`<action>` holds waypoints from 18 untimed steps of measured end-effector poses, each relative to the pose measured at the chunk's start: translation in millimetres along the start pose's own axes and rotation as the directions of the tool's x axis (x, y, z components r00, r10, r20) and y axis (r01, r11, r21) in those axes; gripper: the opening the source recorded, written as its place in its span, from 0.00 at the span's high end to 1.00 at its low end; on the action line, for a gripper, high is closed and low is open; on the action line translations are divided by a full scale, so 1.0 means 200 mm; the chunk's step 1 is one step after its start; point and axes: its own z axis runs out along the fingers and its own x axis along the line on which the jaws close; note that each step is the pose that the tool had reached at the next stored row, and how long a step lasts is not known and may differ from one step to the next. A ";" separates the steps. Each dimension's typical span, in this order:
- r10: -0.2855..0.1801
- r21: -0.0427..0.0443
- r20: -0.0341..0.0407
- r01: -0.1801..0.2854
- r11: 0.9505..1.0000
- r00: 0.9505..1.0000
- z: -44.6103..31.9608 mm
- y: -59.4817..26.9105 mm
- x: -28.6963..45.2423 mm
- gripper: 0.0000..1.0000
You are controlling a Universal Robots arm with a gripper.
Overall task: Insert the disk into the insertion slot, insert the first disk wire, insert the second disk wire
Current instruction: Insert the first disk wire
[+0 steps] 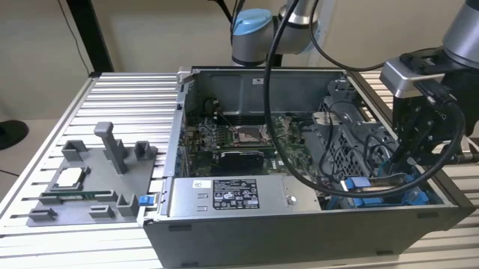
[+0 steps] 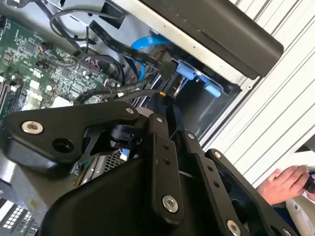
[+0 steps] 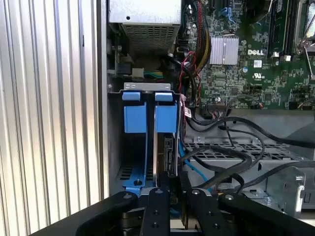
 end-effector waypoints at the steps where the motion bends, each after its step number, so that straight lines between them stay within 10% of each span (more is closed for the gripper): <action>1: 0.000 -0.003 0.002 0.000 1.000 1.000 0.003 -0.011 0.000 1.00; 10: 0.016 -0.033 0.014 -0.016 0.999 1.000 0.017 -0.031 0.000 1.00; 18: 0.056 -0.036 0.012 -0.056 0.998 0.998 0.038 -0.030 0.003 1.00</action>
